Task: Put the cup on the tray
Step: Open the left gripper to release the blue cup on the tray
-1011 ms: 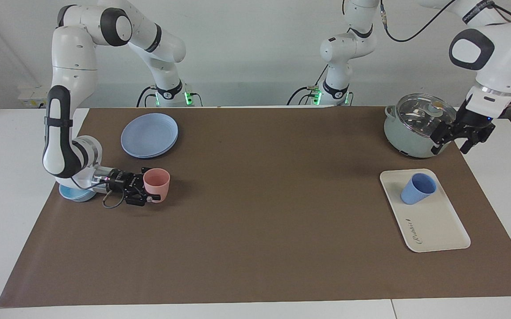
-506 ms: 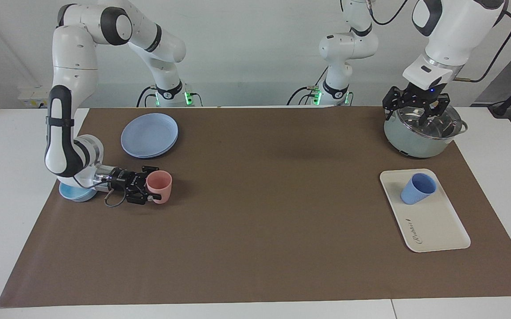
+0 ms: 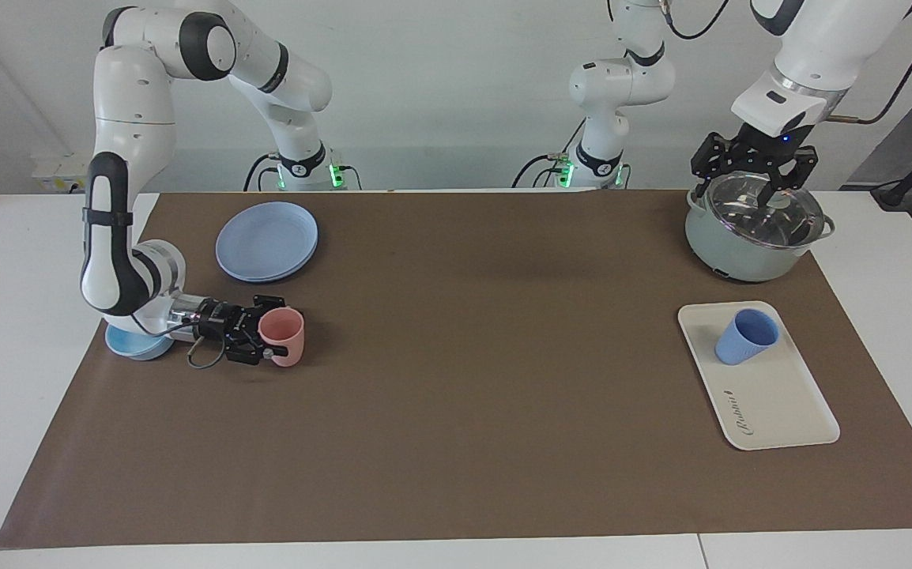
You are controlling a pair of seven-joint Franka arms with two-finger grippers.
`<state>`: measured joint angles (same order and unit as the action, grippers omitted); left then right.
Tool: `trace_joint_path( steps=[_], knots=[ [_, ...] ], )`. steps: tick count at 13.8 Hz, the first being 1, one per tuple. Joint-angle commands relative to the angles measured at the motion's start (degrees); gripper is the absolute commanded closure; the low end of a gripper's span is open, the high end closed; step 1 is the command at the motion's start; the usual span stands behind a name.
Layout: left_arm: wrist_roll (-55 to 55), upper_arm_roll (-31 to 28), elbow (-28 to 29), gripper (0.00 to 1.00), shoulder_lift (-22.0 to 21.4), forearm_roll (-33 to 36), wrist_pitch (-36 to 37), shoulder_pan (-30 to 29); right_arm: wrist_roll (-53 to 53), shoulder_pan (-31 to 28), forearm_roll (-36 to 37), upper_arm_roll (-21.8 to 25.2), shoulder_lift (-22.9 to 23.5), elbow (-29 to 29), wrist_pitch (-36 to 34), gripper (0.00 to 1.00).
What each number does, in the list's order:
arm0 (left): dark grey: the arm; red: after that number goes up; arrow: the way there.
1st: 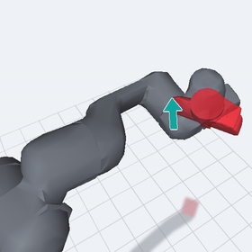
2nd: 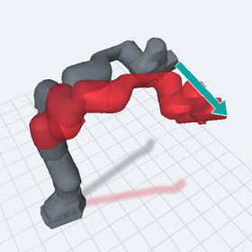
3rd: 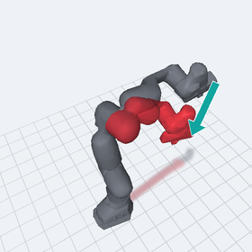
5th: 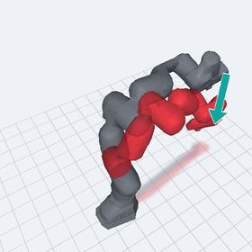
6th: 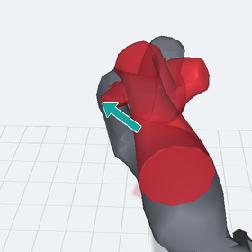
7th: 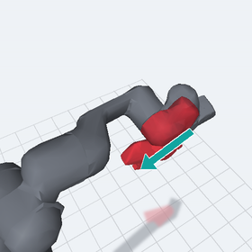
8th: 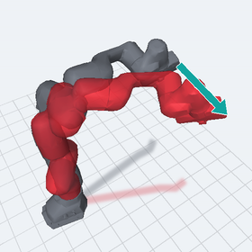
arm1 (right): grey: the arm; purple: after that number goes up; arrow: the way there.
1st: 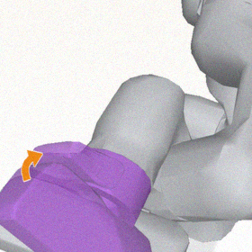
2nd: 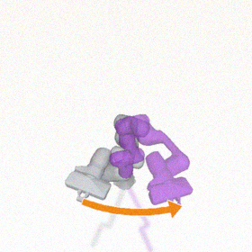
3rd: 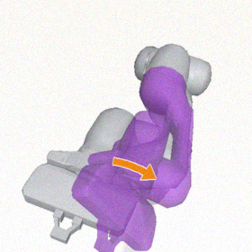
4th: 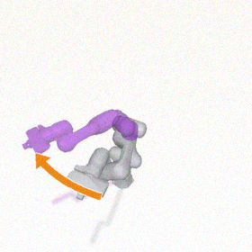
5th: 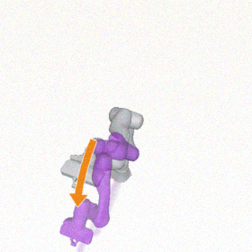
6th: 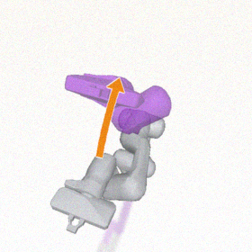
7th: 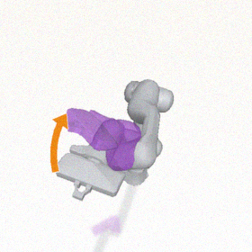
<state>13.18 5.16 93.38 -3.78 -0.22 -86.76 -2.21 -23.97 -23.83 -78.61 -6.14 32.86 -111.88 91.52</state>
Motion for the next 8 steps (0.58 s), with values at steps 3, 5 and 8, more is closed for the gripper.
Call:
trace_joint_path(
  steps=[3,5,8],
  knots=[
    [-2.63,0.11,-0.48,0.00,0.00,-2.84,-0.95,-0.79,-0.99,0.18,1.70,-0.10,-7.01,-1.76,9.10,0.00],
    [-3.86,0.73,-0.83,0.00,0.09,-3.20,-1.22,0.35,-1.08,0.18,3.98,-0.10,-7.90,-1.58,10.78,0.00],
    [-4.91,0.81,-0.57,0.00,0.09,-3.12,-1.74,0.63,-1.34,0.18,9.34,-0.19,-10.70,-1.58,12.54,0.00]
  ],
)
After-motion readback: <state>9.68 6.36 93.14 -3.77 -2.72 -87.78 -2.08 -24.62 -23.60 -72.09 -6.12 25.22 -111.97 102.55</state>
